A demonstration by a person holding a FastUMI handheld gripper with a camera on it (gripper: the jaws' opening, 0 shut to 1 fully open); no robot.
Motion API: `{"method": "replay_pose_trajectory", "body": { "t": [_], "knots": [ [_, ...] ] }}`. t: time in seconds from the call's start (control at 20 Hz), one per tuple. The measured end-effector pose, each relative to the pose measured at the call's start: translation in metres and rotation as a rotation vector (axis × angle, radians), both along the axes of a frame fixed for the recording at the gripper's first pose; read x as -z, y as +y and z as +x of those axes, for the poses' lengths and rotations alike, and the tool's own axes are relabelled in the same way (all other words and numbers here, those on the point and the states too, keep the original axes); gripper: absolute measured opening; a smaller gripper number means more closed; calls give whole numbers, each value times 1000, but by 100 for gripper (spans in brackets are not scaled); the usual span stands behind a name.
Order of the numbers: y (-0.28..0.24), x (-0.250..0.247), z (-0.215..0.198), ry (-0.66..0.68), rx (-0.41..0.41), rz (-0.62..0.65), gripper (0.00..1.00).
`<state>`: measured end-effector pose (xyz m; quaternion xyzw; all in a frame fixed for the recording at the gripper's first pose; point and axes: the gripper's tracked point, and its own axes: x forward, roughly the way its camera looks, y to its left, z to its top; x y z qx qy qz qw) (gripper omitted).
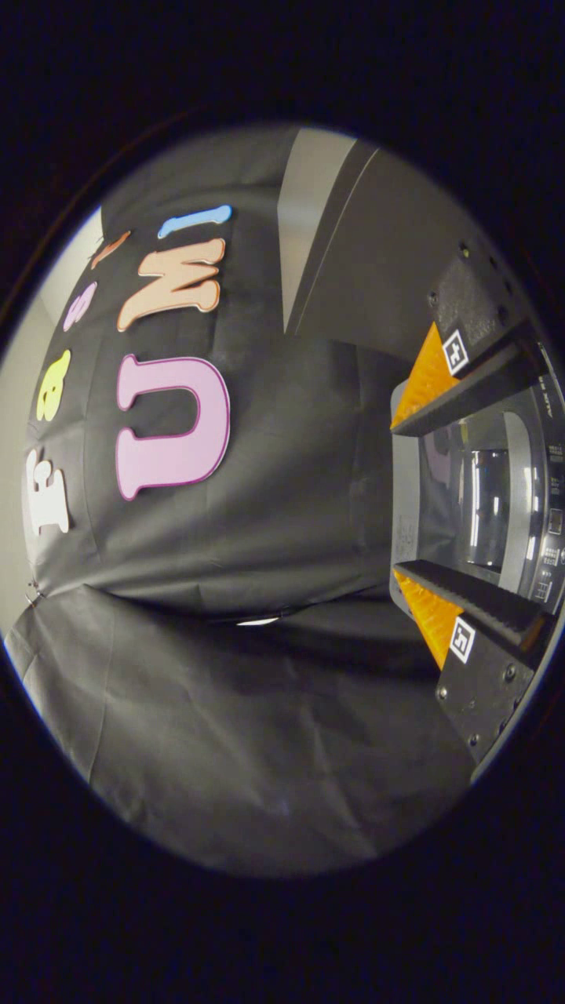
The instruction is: Put the clothes into the washing machine and then close the washing machine lid.
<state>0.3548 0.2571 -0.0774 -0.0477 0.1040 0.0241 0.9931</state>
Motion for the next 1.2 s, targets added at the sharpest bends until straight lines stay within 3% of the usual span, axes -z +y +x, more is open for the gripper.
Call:
{"method": "replay_pose_trajectory", "body": {
  "t": [0.2, 1.2],
  "knots": [
    [-17, -8, -25, 11, 80, -35, 96],
    [-21, -60, -157, 25, -66, 61, 96]
  ]
}}
